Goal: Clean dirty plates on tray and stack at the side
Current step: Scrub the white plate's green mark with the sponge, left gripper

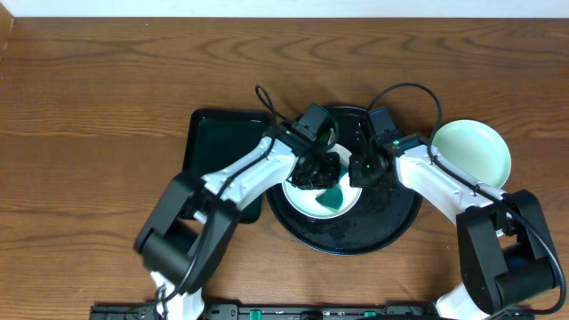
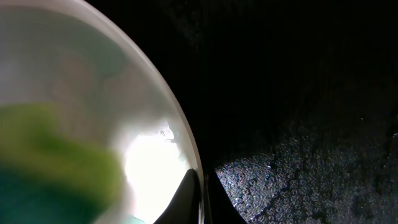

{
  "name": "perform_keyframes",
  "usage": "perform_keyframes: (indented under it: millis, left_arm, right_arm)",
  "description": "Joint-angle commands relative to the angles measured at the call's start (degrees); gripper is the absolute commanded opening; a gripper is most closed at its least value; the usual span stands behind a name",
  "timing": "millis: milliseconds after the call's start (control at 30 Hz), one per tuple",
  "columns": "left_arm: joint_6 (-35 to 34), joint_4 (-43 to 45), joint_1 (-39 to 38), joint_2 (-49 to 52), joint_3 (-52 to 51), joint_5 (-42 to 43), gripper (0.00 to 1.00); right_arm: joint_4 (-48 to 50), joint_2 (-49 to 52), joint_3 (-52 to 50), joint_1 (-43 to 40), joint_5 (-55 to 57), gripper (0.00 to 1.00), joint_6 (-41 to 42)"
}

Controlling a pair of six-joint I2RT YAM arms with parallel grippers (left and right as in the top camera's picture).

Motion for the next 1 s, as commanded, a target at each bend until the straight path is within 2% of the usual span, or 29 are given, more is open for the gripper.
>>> perform_keyframes:
  millis: [0,200,400,533,767,967]
  left_arm:
    - [0.0,0.1,0.3,-7.3,0.4,-7.5,0.07]
    - [0.0,-2.1,0.3,-9.4,0.2,-24.2,0.07]
    - [0.0,-2.7,0.3,-6.5,-1.0,-25.9,0.07]
    - [0.0,-2.2,0.3,-3.3,-1.1,-30.7,0.08]
    - [0.7,1.6,0.3,3.8,-1.1,-30.8,0.08]
    - [1.1,2.1,0.2,7.2,-1.1,-19.3,0.07]
  right_arm:
    - [0.3,0.5,-0.8,0.5,-1.6,0.01,0.3]
    - [0.3,0.5,-0.8,0.5,-1.6,0.01,0.3]
    - [0.3,0.5,-0.8,0.5,-1.6,0.01,0.3]
    - [0.3,0.5,-0.8,0.5,-1.6,0.01,0.3]
    - [0.3,0.5,-0.8,0.5,-1.6,0.01,0.3]
    - [0.3,0.5,-0.8,0.5,-1.6,0.01,0.3]
